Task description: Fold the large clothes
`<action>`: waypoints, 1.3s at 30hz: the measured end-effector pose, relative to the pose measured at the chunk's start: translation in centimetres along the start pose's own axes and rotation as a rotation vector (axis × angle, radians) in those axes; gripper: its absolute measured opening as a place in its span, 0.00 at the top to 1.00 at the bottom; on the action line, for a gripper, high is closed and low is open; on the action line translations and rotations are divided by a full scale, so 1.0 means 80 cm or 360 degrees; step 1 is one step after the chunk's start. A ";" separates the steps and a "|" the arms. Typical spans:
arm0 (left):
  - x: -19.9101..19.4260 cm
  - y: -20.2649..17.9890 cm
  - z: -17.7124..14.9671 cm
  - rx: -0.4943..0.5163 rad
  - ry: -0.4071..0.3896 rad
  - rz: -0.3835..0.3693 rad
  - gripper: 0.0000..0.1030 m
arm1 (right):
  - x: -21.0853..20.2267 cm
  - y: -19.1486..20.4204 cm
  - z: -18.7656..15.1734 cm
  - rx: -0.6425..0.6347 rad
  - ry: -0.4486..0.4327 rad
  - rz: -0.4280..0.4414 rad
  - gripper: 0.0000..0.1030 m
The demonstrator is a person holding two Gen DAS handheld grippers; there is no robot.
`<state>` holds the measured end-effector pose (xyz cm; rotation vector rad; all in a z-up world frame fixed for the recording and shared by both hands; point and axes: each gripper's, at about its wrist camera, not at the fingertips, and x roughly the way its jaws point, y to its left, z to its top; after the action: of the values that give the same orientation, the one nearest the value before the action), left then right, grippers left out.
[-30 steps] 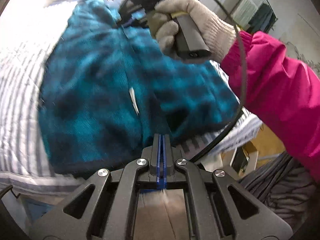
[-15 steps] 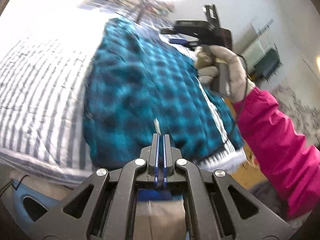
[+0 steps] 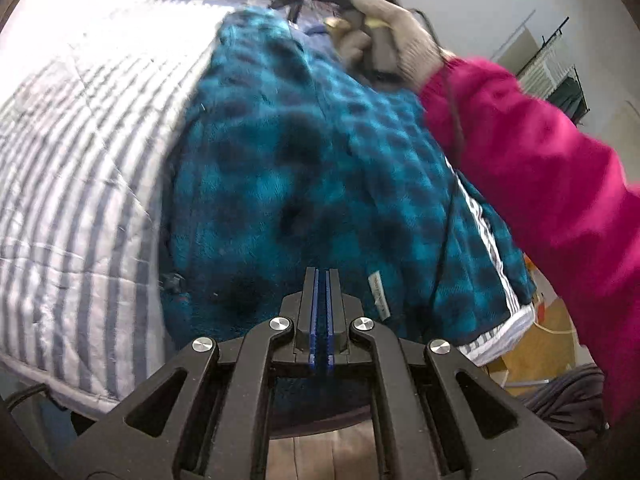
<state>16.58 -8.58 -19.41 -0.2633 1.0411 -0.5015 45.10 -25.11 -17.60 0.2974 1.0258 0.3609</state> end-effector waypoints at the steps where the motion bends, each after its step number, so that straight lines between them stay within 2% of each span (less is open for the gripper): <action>1: 0.006 -0.002 -0.003 0.0021 0.0023 0.0001 1.00 | 0.013 -0.004 0.004 0.0012 0.0019 0.0005 0.30; 2: 0.011 -0.004 -0.005 0.0049 0.0043 0.0012 1.00 | 0.031 -0.012 0.007 0.0047 0.0054 0.0016 0.56; 3: 0.016 -0.005 -0.007 0.0075 0.0062 0.0022 1.00 | 0.042 -0.018 0.009 0.0086 0.0099 0.0037 0.97; 4: 0.022 -0.006 -0.011 0.0095 0.0085 0.0025 1.00 | 0.050 -0.025 0.009 0.0110 0.0148 0.0046 0.96; 6: 0.031 -0.004 -0.017 0.0081 0.0120 0.0020 1.00 | 0.046 -0.039 0.011 0.0062 0.0086 -0.0035 0.96; 9: 0.038 0.002 -0.021 0.0040 0.0142 0.0008 1.00 | 0.062 -0.082 0.001 0.0226 0.0105 -0.0168 1.00; 11: 0.035 0.000 -0.021 0.0046 0.0137 0.0011 1.00 | 0.060 -0.089 -0.007 0.0242 0.0073 -0.0131 1.00; 12: 0.032 -0.001 -0.021 0.0049 0.0132 0.0013 1.00 | 0.054 -0.088 -0.009 0.0251 0.0060 -0.0090 0.95; 14: 0.024 -0.001 -0.023 0.0064 0.0115 0.0014 1.00 | 0.035 -0.083 -0.012 0.0265 0.0040 -0.0065 0.79; 19: -0.013 0.002 -0.029 0.0087 0.0021 0.0029 1.00 | -0.063 -0.041 -0.039 0.0112 -0.0056 0.0001 0.79; 22: -0.043 0.016 -0.028 0.0042 -0.0062 0.0046 1.00 | -0.123 -0.019 -0.063 0.0044 -0.0076 0.0068 0.79; 25: -0.069 0.036 -0.027 -0.0022 -0.0127 0.0068 1.00 | -0.181 0.017 -0.116 -0.0072 -0.0033 0.0120 0.78; 29: -0.089 0.043 -0.025 -0.0065 -0.0156 0.0066 1.00 | -0.220 0.063 -0.205 -0.0233 0.0084 0.0166 0.76; 31: -0.094 0.043 -0.023 -0.0071 -0.0155 0.0065 1.00 | -0.222 0.092 -0.261 -0.0348 0.0173 0.0159 0.76; 35: -0.088 0.043 -0.014 -0.0098 -0.0106 -0.0010 0.99 | -0.198 0.130 -0.346 -0.0523 0.0336 0.0128 0.76; 39: -0.053 0.047 -0.017 -0.0020 0.0007 0.0072 0.99 | -0.177 0.128 -0.408 -0.0548 0.0421 0.0035 0.75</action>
<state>14.68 -3.15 -18.57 -0.2494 1.0525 -0.4550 8.53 -19.55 -18.38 -0.0516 1.1975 0.5992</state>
